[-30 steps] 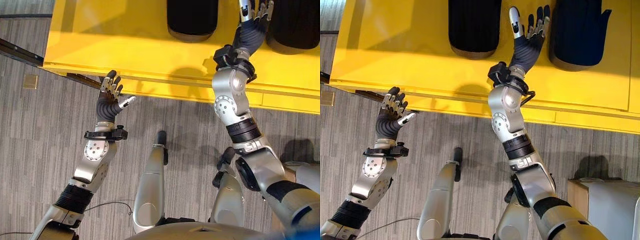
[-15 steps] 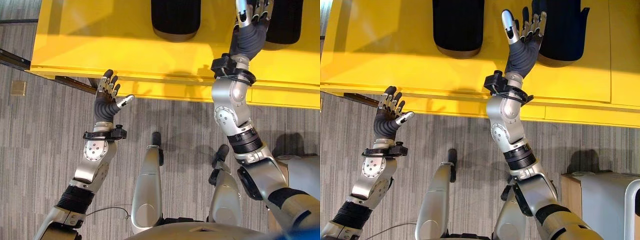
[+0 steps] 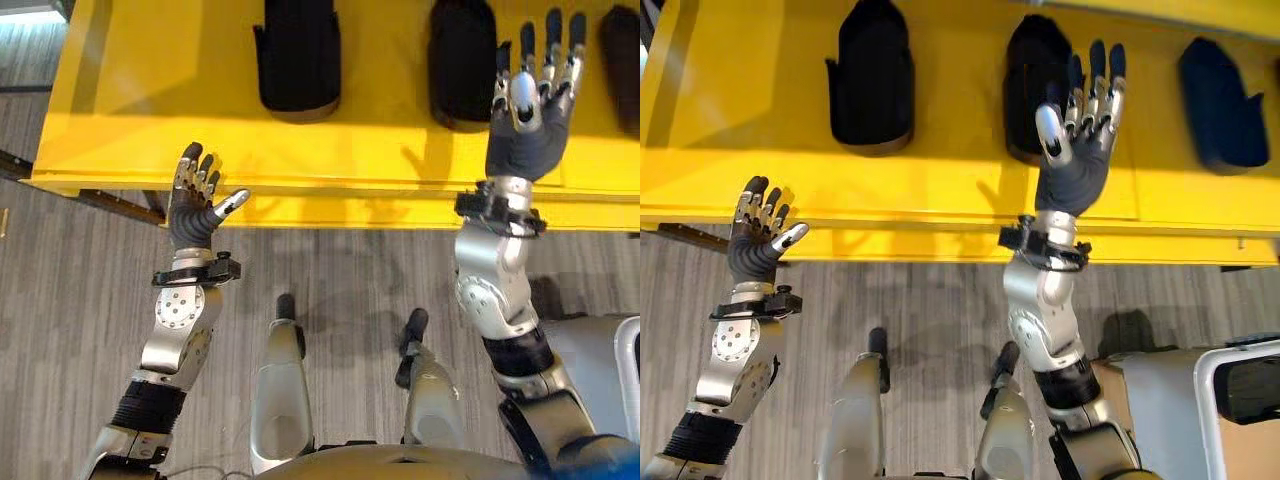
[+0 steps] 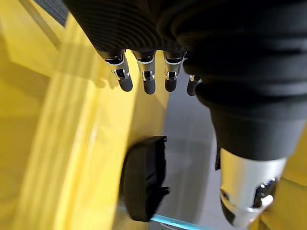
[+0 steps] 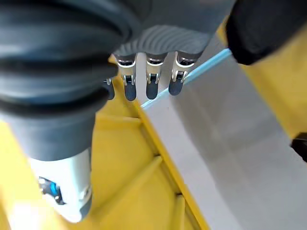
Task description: Move parts from the plastic box to the shelf.
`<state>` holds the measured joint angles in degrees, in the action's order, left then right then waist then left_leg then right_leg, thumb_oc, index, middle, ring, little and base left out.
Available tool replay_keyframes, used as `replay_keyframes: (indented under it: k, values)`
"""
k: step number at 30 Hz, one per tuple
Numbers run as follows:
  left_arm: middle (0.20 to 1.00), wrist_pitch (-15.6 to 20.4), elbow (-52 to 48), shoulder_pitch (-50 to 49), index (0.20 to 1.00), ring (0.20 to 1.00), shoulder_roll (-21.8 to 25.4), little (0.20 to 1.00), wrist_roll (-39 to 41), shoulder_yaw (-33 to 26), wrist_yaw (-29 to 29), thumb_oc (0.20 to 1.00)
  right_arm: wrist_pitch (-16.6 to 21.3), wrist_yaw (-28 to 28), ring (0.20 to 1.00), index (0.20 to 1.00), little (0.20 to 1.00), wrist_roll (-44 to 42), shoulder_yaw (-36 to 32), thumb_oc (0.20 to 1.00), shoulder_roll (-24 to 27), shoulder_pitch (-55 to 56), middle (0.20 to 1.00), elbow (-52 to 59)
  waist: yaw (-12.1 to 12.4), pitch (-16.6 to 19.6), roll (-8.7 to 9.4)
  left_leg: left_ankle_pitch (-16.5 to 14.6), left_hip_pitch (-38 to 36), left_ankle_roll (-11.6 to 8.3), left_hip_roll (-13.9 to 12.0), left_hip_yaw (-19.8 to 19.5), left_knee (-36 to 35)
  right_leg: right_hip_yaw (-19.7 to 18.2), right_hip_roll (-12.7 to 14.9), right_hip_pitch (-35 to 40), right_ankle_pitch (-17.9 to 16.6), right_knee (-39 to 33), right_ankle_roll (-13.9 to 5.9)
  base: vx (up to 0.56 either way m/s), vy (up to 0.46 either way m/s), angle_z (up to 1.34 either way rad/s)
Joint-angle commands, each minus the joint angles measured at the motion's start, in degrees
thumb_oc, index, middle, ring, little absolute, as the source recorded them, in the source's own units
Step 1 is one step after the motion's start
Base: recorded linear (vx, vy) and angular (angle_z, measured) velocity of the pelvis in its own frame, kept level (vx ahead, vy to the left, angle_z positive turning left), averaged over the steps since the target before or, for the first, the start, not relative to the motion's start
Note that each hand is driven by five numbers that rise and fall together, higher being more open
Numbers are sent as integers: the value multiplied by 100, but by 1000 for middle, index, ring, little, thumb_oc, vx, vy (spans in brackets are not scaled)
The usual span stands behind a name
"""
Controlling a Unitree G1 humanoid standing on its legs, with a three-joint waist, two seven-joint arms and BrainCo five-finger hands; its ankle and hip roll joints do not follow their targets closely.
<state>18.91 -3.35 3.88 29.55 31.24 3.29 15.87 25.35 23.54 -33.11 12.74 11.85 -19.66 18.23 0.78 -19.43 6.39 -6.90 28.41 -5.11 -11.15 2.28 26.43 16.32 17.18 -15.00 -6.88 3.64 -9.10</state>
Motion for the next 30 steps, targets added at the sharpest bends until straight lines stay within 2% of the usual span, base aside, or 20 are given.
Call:
replay_keyframes:
  k: [1,5,8,11,12,17,18,19,21,22,23,24,25,27,28,29,30]
  values:
    - [1000,284,-510,-352,1000,1000,-36,1000,-371,-289,-404,1000,136,-773,1000,1000,1000,-72,-748,1000,359,619,1000,673,-167,675,4,741,-671,-11,-332,261,-1244,-194,120,945,110,-106,-233,81,-35,-35]
    - [1000,331,-473,-564,1000,1000,-71,1000,-410,-396,-599,1000,-73,-1114,1000,1000,1000,10,-989,1000,611,1283,1000,745,-286,930,45,903,-1085,-48,-395,443,-1668,-340,67,1057,47,-253,-263,40,-11,-30]
    - [1000,388,-428,-674,1000,1000,-151,1000,-377,-467,-802,1000,-303,-1356,1000,1000,1000,402,-1298,1000,883,1957,1000,618,-391,1167,31,1055,-1508,-127,-489,607,-2106,-439,4,1198,99,-337,-286,53,-34,-31]
    - [1000,408,-331,-691,1000,1000,-247,1000,-373,-398,-904,1000,-431,-1423,1000,1000,1000,700,-1399,1000,906,2344,1000,363,-473,1357,-14,1211,-1859,-181,-590,722,-2465,-509,-103,1281,334,-261,-257,47,-64,-25]
    - [1000,407,-287,-664,1000,1000,-286,1000,-339,-331,-941,1000,-510,-1458,1000,1000,1000,695,-1358,1000,902,2456,1000,132,-504,1367,-24,1245,-1999,-215,-674,753,-2546,-568,-171,1314,526,-124,-214,-4,-103,-17]
    - [1000,380,-101,-587,1000,1000,-462,1000,-176,-159,-983,1000,-600,-1654,1000,1000,1000,579,-1129,1000,984,2487,1000,-139,-606,1352,-157,1445,-2288,-300,-1006,882,-2628,-902,-537,1142,1047,510,40,-18,-115,-23]
    - [1000,382,-97,-586,1000,1000,-465,1000,-173,-161,-986,1000,-596,-1659,1000,1000,1000,573,-1129,1000,989,2484,1000,-145,-596,1346,-166,1453,-2303,-309,-1022,893,-2639,-914,-551,1129,1065,541,50,-59,-200,-32]
    - [1000,367,-67,-566,1000,1000,-526,1000,-141,-62,-1033,1000,-596,-1689,1000,1000,1000,664,-1108,1000,1091,2460,1000,-87,-624,1277,-234,1587,-2327,-352,-1166,914,-2625,-986,-738,1041,1244,796,171,-82,-226,-25]
    - [1000,352,-37,-556,1000,1000,-570,1000,-93,25,-1100,1000,-530,-1773,1000,1000,1000,602,-1183,1000,1189,2524,1000,-80,-640,1199,-300,1858,-2289,-407,-1306,877,-2636,-1022,-958,978,1366,924,343,-127,-312,-18]
    - [1000,322,8,-529,1000,1000,-621,1000,-76,104,-1156,1000,-505,-1762,1000,1000,1000,700,-1244,1000,1248,2643,1000,-47,-607,1117,-370,2379,-2119,-477,-1421,785,-2523,-976,-1139,1012,1451,919,499,-199,-582,5]
    - [1000,257,45,-521,1000,1000,-691,1000,-70,198,-1267,1000,-487,-1731,1000,1000,1000,776,-1351,1000,1276,2871,1000,-201,-542,1005,-365,2882,-1695,-455,-1305,145,-2091,-889,-1375,1322,1322,440,734,-156,-601,47]
    - [1000,231,10,-693,1000,1000,-729,1000,-44,185,-1318,1000,-498,-1739,1000,1000,1000,761,-1334,1000,1287,2907,1000,-304,-521,1052,-346,2464,-1674,-260,-860,-46,-2035,-965,-1378,1460,1170,47,740,-72,-460,77]
    - [1000,231,13,-744,1000,1000,-749,1000,-69,173,-1317,1000,-503,-1754,1000,1000,1000,774,-1340,1000,1282,2919,1000,-319,-477,1065,-328,2292,-1634,-194,-568,-126,-2019,-981,-1368,1522,1087,-104,738,25,-166,50]
    - [1000,227,24,-824,1000,1000,-790,1000,-107,120,-1357,1000,-541,-1808,1000,1000,1000,868,-1336,1000,1318,2909,1000,-336,-438,1080,-267,1758,-1550,10,33,-126,-2000,-1002,-1409,1561,936,-348,717,30,-96,4]
    - [1000,222,3,-865,1000,1000,-800,1000,-124,112,-1370,1000,-545,-1855,1000,1000,1000,847,-1308,1000,1314,2897,1000,-352,-410,1085,-266,1574,-1531,138,410,-192,-2004,-1066,-1453,1543,856,-408,724,16,-36,-41]
    - [1000,222,1,-865,1000,1000,-799,1000,-125,111,-1370,1000,-544,-1856,1000,1000,1000,846,-1309,1000,1313,2895,1000,-353,-410,1092,-264,1587,-1515,148,416,-189,-2003,-1067,-1447,1532,839,-417,718,37,-38,-60]
    - [1000,216,-48,-904,1000,1000,-834,1000,-175,124,-1417,1000,-576,-1941,1000,1000,1000,888,-1192,1000,1338,2807,1000,-473,-327,1079,-263,1362,-1481,332,1065,-468,-2091,-1191,-1578,1529,684,-572,676,33,-25,-68]
